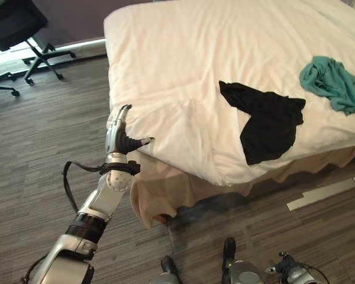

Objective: Tidy up the quilt and then pick up the clothes from the bed and put them into the laundry hamper.

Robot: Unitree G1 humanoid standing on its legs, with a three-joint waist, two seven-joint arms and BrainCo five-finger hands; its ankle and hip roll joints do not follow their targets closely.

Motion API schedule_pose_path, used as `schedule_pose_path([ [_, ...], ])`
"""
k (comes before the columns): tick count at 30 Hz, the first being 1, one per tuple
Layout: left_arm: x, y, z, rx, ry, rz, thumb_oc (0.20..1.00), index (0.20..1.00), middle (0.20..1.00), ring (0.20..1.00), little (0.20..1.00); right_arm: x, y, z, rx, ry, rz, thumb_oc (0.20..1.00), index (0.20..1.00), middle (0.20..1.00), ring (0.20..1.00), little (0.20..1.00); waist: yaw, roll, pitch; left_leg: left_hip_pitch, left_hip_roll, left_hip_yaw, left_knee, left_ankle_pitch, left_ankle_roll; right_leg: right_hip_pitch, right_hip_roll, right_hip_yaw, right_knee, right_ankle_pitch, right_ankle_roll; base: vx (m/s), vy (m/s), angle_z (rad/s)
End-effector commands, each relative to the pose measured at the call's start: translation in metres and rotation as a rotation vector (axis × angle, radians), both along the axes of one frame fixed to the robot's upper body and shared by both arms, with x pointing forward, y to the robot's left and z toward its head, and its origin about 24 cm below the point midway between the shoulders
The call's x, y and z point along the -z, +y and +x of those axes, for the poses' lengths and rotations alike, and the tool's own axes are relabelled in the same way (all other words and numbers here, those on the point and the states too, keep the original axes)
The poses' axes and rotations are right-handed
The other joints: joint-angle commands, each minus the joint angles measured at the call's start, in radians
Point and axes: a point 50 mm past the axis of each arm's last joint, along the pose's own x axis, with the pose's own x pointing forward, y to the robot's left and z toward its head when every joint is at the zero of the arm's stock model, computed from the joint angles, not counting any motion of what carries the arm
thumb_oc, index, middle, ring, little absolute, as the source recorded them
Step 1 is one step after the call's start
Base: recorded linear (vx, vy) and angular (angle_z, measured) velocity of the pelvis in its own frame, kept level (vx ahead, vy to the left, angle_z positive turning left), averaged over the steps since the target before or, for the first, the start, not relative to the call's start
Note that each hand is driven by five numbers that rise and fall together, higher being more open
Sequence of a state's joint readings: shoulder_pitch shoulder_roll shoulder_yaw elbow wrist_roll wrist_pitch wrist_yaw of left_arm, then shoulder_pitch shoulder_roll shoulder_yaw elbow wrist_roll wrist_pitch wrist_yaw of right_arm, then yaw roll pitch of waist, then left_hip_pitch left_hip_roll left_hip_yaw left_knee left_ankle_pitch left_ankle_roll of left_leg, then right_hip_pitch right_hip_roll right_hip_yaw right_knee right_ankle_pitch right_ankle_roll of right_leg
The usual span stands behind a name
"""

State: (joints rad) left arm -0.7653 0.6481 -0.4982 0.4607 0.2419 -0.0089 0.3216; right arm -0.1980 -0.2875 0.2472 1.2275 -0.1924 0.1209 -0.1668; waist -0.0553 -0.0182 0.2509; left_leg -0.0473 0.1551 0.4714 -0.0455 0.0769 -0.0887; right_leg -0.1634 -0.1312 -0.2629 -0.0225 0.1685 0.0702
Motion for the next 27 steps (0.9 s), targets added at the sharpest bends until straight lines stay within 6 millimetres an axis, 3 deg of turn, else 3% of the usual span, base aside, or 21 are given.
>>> schedule_pose_path([
  [1,-0.04,0.012,-0.007,-0.08,-0.246,0.085,1.0,1.0,1.0,1.0,1.0,-0.009,0.006,0.021,-0.007,-0.094,-0.034,1.0,1.0,1.0,1.0,1.0,-0.059,0.016,0.122,-0.009,0.037,-0.027,0.074,-0.155,-0.02,0.051,-0.048,-0.007,-0.028,-0.156,0.068,-0.16,-0.032,-0.07],
  [3,-0.052,0.01,0.014,-0.177,-0.228,0.182,1.0,1.0,1.0,1.0,1.0,-0.017,0.002,0.036,0.004,-0.141,-0.054,1.0,1.0,1.0,1.0,1.0,-0.074,0.01,0.16,-0.078,0.052,-0.037,0.114,-0.174,-0.027,-0.024,-0.054,0.005,0.017,-0.171,0.078,-0.19,-0.032,0.21],
  [4,-0.053,0.01,0.015,-0.177,-0.232,0.182,1.0,1.0,1.0,1.0,1.0,-0.018,0.002,0.037,0.005,-0.145,-0.053,1.0,1.0,1.0,1.0,1.0,-0.073,0.005,0.163,-0.091,0.052,-0.028,0.117,-0.154,-0.02,-0.037,-0.057,0.002,0.019,-0.156,0.069,-0.13,-0.008,-0.16],
  [6,-0.065,0.018,0.029,-0.28,-0.198,0.28,1.0,1.0,1.0,1.0,1.0,-0.02,0.0,0.039,0.023,-0.176,-0.068,1.0,1.0,1.0,1.0,1.0,-0.093,0.004,0.206,-0.134,0.067,-0.039,0.146,-0.17,-0.028,-0.073,-0.059,0.001,0.046,-0.171,0.08,-0.09,-0.006,-0.13],
  [8,-0.063,0.022,0.033,-0.314,-0.159,0.326,1.0,1.0,1.0,1.0,1.0,-0.02,0.001,0.038,0.02,-0.175,-0.069,1.0,1.0,1.0,1.0,1.0,-0.099,0.003,0.221,-0.144,0.071,-0.037,0.152,-0.168,-0.029,-0.081,-0.059,0.0,0.051,-0.171,0.081,-0.06,-0.005,0.01],
  [10,-0.05,0.037,0.039,-0.383,-0.043,0.503,1.0,1.0,1.0,1.0,1.0,-0.021,-0.004,0.037,0.033,-0.177,-0.075,1.0,1.0,1.0,1.0,1.0,-0.108,0.002,0.244,-0.137,0.08,-0.026,0.151,-0.163,-0.035,-0.082,-0.057,-0.001,0.047,-0.166,0.086,-0.04,0.003,-0.1],
  [11,-0.051,0.037,0.039,-0.382,-0.044,0.504,0.953,0.953,0.953,0.953,0.953,-0.021,-0.004,0.037,0.034,-0.177,-0.074,1.0,1.0,1.0,1.0,1.0,-0.107,0.001,0.245,-0.136,0.08,-0.026,0.15,-0.163,-0.035,-0.081,-0.057,-0.001,0.046,-0.166,0.086,-0.01,-0.002,-0.06],
  [12,-0.03,0.047,0.039,-0.402,0.056,0.562,0.482,0.482,0.482,0.482,0.482,-0.022,-0.007,0.038,0.053,-0.183,-0.072,1.0,1.0,1.0,1.0,1.0,-0.11,0.0,0.25,-0.119,0.083,-0.018,0.141,-0.16,-0.04,-0.067,-0.057,-0.001,0.035,-0.162,0.088,0.01,-0.003,-0.08],
  [13,-0.02,0.051,0.038,-0.399,0.096,0.586,0.2,0.2,0.2,0.2,0.2,-0.021,-0.009,0.036,0.061,-0.181,-0.072,1.0,1.0,1.0,1.0,1.0,-0.11,-0.001,0.249,-0.107,0.084,-0.013,0.134,-0.159,-0.041,-0.057,-0.056,-0.003,0.03,-0.161,0.089,0.01,-0.003,-0.13],
  [14,-0.02,0.051,0.038,-0.399,0.096,0.587,0.2,0.2,0.2,0.2,0.2,-0.021,-0.009,0.036,0.061,-0.181,-0.072,1.0,1.0,1.0,1.0,1.0,-0.109,-0.001,0.249,-0.105,0.083,-0.013,0.133,-0.158,-0.041,-0.056,-0.056,-0.003,0.029,-0.161,0.089,0.03,0.001,-0.13],
  [15,-0.002,0.055,0.033,-0.373,0.152,0.607,0.2,0.2,0.2,0.2,0.2,-0.022,-0.014,0.035,0.085,-0.186,-0.076,1.0,1.0,1.0,1.0,1.0,-0.104,0.001,0.24,-0.079,0.082,-0.006,0.118,-0.157,-0.044,-0.037,-0.054,-0.006,0.017,-0.159,0.088,0.02,0.003,-0.04],
  [16,-0.002,0.055,0.033,-0.373,0.153,0.607,0.2,0.2,0.2,0.2,0.2,-0.022,-0.014,0.034,0.084,-0.185,-0.076,1.0,1.0,1.0,1.0,1.0,-0.105,0.001,0.24,-0.078,0.082,-0.005,0.117,-0.156,-0.044,-0.036,-0.054,-0.006,0.016,-0.159,0.088,0.05,0.013,0.01],
  [18,0.033,0.065,0.02,-0.346,0.249,0.606,0.2,0.2,0.2,0.2,0.2,-0.026,-0.021,0.035,0.101,-0.196,-0.089,1.0,1.0,1.0,1.0,1.0,-0.096,0.008,0.222,-0.044,0.078,0.003,0.097,-0.156,-0.046,-0.007,-0.052,-0.009,0.002,-0.161,0.085,0.06,0.027,-0.02],
  [20,0.07,0.078,0.0,-0.331,0.349,0.588,0.2,0.2,0.2,0.2,0.2,-0.032,-0.029,0.041,0.121,-0.228,-0.105,1.0,1.0,1.0,1.0,1.0,-0.083,0.016,0.198,-0.012,0.073,0.006,0.082,-0.158,-0.045,0.023,-0.047,-0.011,-0.008,-0.166,0.08,0.08,0.04,-0.04],
  [21,0.107,0.099,-0.028,-0.342,0.468,0.539,0.2,0.2,0.2,0.2,0.2,-0.047,-0.044,0.053,0.137,-0.288,-0.131,1.0,1.0,1.0,1.0,1.0,-0.068,0.019,0.171,0.013,0.066,0.022,0.063,-0.14,-0.039,0.042,-0.048,-0.018,-0.018,-0.157,0.068,0.08,0.048,-0.07],
  [22,0.125,0.11,-0.046,-0.362,0.526,0.505,0.2,0.2,0.2,0.2,0.2,-0.057,-0.052,0.062,0.149,-0.331,-0.144,1.0,1.0,1.0,1.0,1.0,-0.059,0.021,0.155,0.029,0.063,0.022,0.05,-0.138,-0.04,0.059,-0.048,-0.021,-0.025,-0.158,0.067,0.04,0.033,-0.13],
  [23,0.126,0.111,-0.046,-0.363,0.528,0.504,0.2,0.2,0.2,0.2,0.2,-0.057,-0.052,0.061,0.147,-0.33,-0.145,1.0,1.0,1.0,1.0,1.0,-0.061,0.022,0.155,0.031,0.062,0.022,0.049,-0.138,-0.04,0.06,-0.047,-0.021,-0.026,-0.158,0.067,0.07,0.031,-0.19],
  [24,0.142,0.118,-0.061,-0.378,0.584,0.483,0.241,0.241,0.241,0.241,0.241,-0.066,-0.058,0.068,0.141,-0.364,-0.162,1.0,1.0,1.0,1.0,1.0,-0.054,0.023,0.142,0.046,0.058,0.022,0.036,-0.137,-0.04,0.076,-0.045,-0.022,-0.033,-0.159,0.066,0.09,0.048,-0.12],
  [25,0.175,0.141,-0.104,-0.462,0.707,0.378,1.0,1.0,1.0,1.0,1.0,-0.085,-0.081,0.064,0.118,-0.459,-0.182,1.0,1.0,1.0,1.0,1.0,-0.048,0.017,0.12,0.079,0.051,0.027,0.009,-0.133,-0.038,0.102,-0.039,-0.021,-0.045,-0.161,0.065,0.11,0.052,-0.06],
  [27,0.202,0.154,-0.143,-0.541,0.795,0.286,1.0,1.0,1.0,1.0,1.0,-0.111,-0.086,0.067,0.027,-0.593,-0.226,1.0,1.0,1.0,1.0,1.0,-0.045,0.007,0.106,0.103,0.046,0.026,-0.013,-0.13,-0.033,0.123,-0.035,-0.021,-0.053,-0.165,0.063,0.07,0.044,0.05],
])
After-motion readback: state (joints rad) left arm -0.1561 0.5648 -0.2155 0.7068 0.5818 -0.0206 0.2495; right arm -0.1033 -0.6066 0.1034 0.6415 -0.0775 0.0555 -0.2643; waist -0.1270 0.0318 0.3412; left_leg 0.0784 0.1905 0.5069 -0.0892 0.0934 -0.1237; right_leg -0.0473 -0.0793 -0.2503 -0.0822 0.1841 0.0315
